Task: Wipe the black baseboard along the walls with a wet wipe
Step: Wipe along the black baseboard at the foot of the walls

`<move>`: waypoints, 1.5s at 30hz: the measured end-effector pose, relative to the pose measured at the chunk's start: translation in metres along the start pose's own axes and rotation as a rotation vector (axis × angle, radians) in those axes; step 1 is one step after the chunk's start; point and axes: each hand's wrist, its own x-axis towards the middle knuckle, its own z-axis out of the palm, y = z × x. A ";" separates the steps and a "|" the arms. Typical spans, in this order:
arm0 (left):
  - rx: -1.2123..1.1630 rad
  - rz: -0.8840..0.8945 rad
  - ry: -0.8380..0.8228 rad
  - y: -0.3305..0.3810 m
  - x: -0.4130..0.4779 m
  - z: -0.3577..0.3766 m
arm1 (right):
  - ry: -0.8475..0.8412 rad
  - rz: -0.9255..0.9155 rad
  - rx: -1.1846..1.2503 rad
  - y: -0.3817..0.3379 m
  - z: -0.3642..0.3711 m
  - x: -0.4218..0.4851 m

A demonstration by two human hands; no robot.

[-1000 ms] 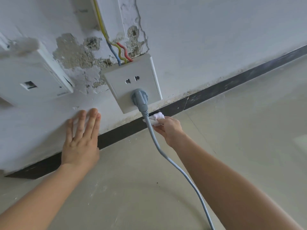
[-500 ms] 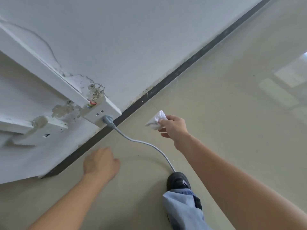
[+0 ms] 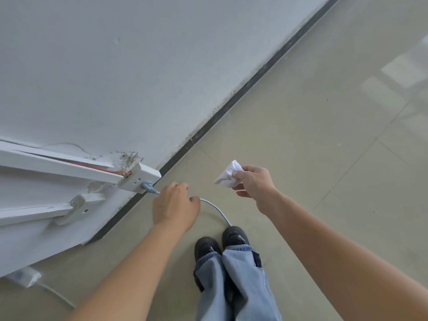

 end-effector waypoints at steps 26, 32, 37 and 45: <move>-0.235 -0.227 0.068 0.088 0.113 0.110 | -0.128 0.056 -0.328 -0.004 -0.070 0.186; -0.138 -0.224 0.252 0.040 0.162 0.197 | -0.195 0.056 -0.402 0.045 -0.025 0.269; 0.062 -0.160 0.464 -0.023 0.213 0.251 | -0.371 -0.113 -0.635 0.040 0.055 0.336; 0.403 -0.093 0.655 -0.084 0.246 0.260 | -0.512 -0.113 -0.569 0.054 0.136 0.376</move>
